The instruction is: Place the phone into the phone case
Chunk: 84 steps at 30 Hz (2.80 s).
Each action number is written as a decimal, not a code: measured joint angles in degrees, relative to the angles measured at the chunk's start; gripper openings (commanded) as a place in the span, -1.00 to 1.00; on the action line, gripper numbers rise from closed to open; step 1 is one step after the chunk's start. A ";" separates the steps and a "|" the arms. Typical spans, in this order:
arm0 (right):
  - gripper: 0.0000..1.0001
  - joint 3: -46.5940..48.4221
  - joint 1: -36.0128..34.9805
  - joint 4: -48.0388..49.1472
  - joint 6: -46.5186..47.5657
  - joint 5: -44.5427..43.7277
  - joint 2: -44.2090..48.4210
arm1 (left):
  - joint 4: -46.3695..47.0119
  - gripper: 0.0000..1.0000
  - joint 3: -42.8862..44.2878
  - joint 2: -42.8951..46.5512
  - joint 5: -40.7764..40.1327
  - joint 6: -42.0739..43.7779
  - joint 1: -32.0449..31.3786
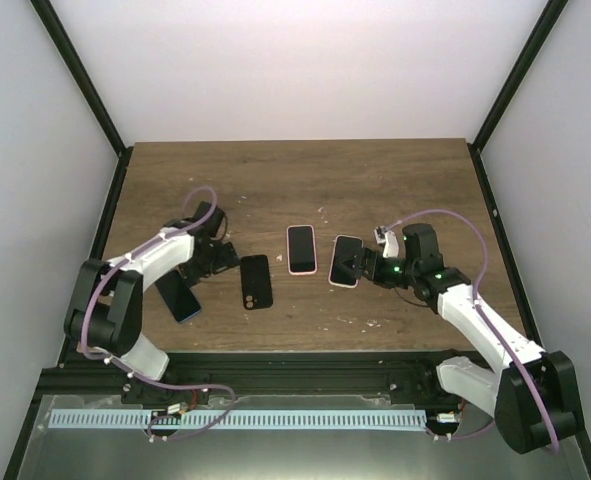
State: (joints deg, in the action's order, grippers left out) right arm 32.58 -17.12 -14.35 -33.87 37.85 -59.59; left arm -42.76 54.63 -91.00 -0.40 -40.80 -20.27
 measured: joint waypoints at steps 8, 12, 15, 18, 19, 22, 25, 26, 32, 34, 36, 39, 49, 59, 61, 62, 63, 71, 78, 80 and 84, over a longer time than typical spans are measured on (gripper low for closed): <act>1.00 0.02 0.00 0.00 0.24 0.00 0.24 | -3.10 0.91 -1.88 6.45 -4.31 -0.31 10.32; 1.00 0.02 0.00 0.22 0.22 0.04 0.07 | -3.48 0.90 -5.79 8.15 -4.52 -0.81 14.10; 1.00 0.00 0.00 0.31 0.22 0.04 -0.24 | -3.48 0.88 -8.76 8.46 -4.48 -0.81 16.46; 1.00 0.02 0.00 0.28 0.24 0.04 -0.61 | -3.04 0.85 -10.91 8.48 -3.82 -0.50 18.91; 1.00 0.02 0.00 0.31 0.26 0.04 -0.70 | -2.75 0.85 -11.34 8.46 -3.56 -0.31 19.45; 1.00 0.02 0.00 0.31 0.24 0.07 -0.79 | -1.60 0.86 -12.02 8.46 -2.51 0.42 19.87; 1.00 0.02 0.00 0.48 0.22 0.09 -0.81 | -0.52 0.85 -12.04 7.96 -2.10 0.83 19.89; 1.00 0.00 0.00 0.57 0.22 0.11 -0.83 | -0.24 0.84 -12.07 7.50 -2.05 0.90 19.96; 1.00 0.02 0.00 0.68 0.20 0.42 -0.83 | 0.55 0.75 -12.44 7.02 -2.40 1.09 20.04; 1.00 0.02 0.00 0.68 0.20 0.52 -0.87 | 0.72 0.74 -12.72 7.37 -2.45 1.18 20.15; 1.00 0.02 0.00 0.68 0.22 0.59 -1.05 | 1.11 0.74 -13.16 7.89 -2.38 1.22 20.20; 1.00 0.00 0.00 0.68 0.20 0.72 -1.22 | 2.12 0.74 -14.10 9.01 -1.86 1.49 20.31; 1.00 0.04 0.00 0.57 0.20 1.11 -1.20 | 4.20 0.65 -15.28 10.45 -0.55 1.42 20.37; 1.00 0.07 0.00 0.68 -0.90 1.09 -0.02 | 5.81 0.69 -13.20 8.33 1.92 -1.36 16.33; 1.00 0.07 0.00 0.59 -0.90 1.09 -0.02 | 5.64 0.72 -11.52 6.64 2.49 -1.88 14.97; 1.00 0.13 0.00 0.42 -0.87 1.05 -0.02 | 5.53 0.74 -10.95 6.05 2.58 -2.05 14.60; 1.00 0.31 0.00 0.11 -0.83 1.01 -0.02 | 5.31 0.77 -10.60 5.68 2.62 -2.21 14.45; 1.00 1.27 0.00 -0.28 -0.31 0.85 -0.04 | 2.25 0.78 -8.44 4.04 2.89 -5.14 14.40; 1.00 1.46 0.00 -0.44 -0.09 0.85 -0.09 | -3.28 0.74 -3.85 1.01 1.95 -8.31 14.27; 1.00 1.49 0.00 -0.50 -0.04 0.87 -0.09 | -3.34 0.71 -3.30 0.15 1.64 -8.72 14.27; 1.00 1.49 0.00 -0.57 -0.04 0.87 -0.07 | -2.62 0.72 -4.20 0.11 1.31 -9.42 14.14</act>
State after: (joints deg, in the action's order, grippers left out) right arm 34.06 -17.12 -14.92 -33.91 38.72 -59.66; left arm -45.39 50.43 -90.89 0.91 -50.22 -6.13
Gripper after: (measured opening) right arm 0.998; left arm 0.855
